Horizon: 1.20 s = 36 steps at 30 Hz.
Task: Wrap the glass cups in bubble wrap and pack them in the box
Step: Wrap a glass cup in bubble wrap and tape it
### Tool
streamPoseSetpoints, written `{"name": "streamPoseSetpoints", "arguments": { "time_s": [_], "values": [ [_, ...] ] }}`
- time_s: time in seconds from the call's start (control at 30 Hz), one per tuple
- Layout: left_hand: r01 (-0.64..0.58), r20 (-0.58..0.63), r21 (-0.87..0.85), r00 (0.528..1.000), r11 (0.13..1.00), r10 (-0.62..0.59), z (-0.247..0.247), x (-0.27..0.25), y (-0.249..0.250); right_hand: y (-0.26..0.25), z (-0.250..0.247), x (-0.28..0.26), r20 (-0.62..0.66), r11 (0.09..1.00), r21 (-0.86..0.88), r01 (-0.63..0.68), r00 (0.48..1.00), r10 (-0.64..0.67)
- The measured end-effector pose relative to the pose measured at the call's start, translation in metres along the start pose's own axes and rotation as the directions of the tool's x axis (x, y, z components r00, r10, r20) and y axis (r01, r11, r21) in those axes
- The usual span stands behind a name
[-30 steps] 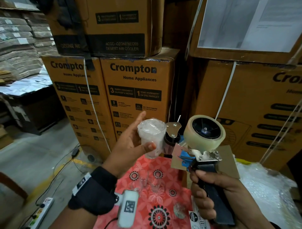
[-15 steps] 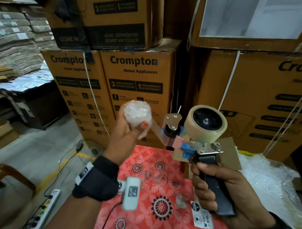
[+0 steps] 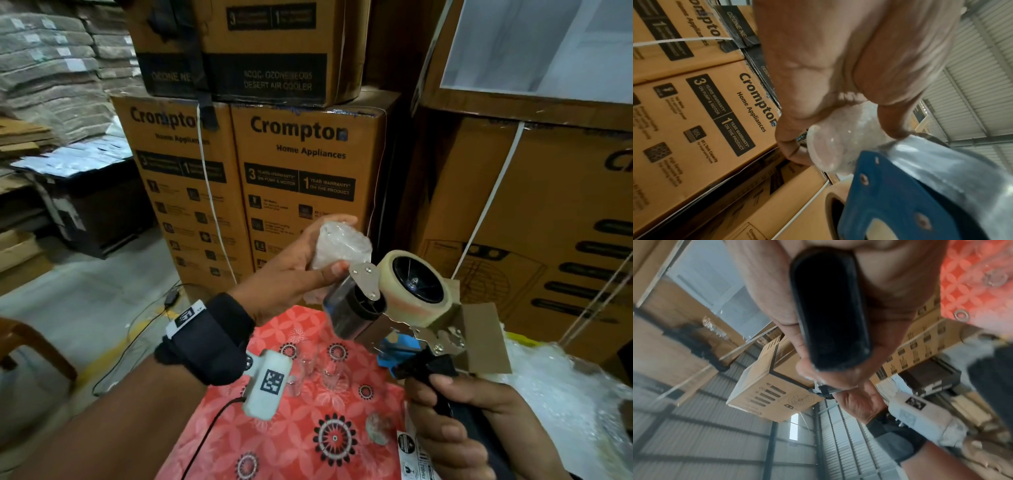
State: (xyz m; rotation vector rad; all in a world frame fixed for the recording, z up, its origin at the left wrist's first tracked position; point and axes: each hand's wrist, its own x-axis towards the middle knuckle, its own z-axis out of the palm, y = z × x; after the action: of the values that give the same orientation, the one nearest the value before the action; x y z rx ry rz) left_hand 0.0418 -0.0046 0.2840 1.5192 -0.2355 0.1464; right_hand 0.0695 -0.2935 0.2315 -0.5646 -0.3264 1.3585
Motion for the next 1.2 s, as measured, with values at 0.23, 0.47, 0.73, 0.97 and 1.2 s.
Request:
{"name": "streamPoseSetpoints", "arguments": {
  "time_s": [0.23, 0.47, 0.73, 0.97, 1.2],
  "values": [
    [-0.045, 0.049, -0.116, 0.998, 0.992, 0.051, -0.005, -0.016, -0.001, 0.003, -0.006, -0.001, 0.048, 0.999, -0.030, -0.015, 0.999, 0.016],
    [-0.227, -0.071, 0.209, 0.967, 0.951, 0.247, -0.016, -0.017, 0.007, 0.002, -0.012, 0.002, 0.098, 0.998, -0.061, 0.015, 0.995, -0.009],
    [-0.359, -0.113, 0.343, 0.902, 0.868, 0.417, -0.012, -0.013, 0.017, 0.003, -0.015, 0.008, 0.165, 1.000, -0.028, 0.007, 0.986, -0.002],
    [-0.230, 0.011, 0.468, 0.967, 0.853, 0.254, -0.009, 0.000, 0.028, 0.004, -0.023, 0.014, 0.132, 0.997, -0.072, 0.023, 0.991, -0.013],
    [-0.058, 0.082, 0.479, 0.996, 0.876, 0.021, -0.012, 0.020, 0.016, 0.006, -0.037, 0.015, 0.082, 0.991, -0.128, 0.038, 0.996, -0.028]
  ]
}}
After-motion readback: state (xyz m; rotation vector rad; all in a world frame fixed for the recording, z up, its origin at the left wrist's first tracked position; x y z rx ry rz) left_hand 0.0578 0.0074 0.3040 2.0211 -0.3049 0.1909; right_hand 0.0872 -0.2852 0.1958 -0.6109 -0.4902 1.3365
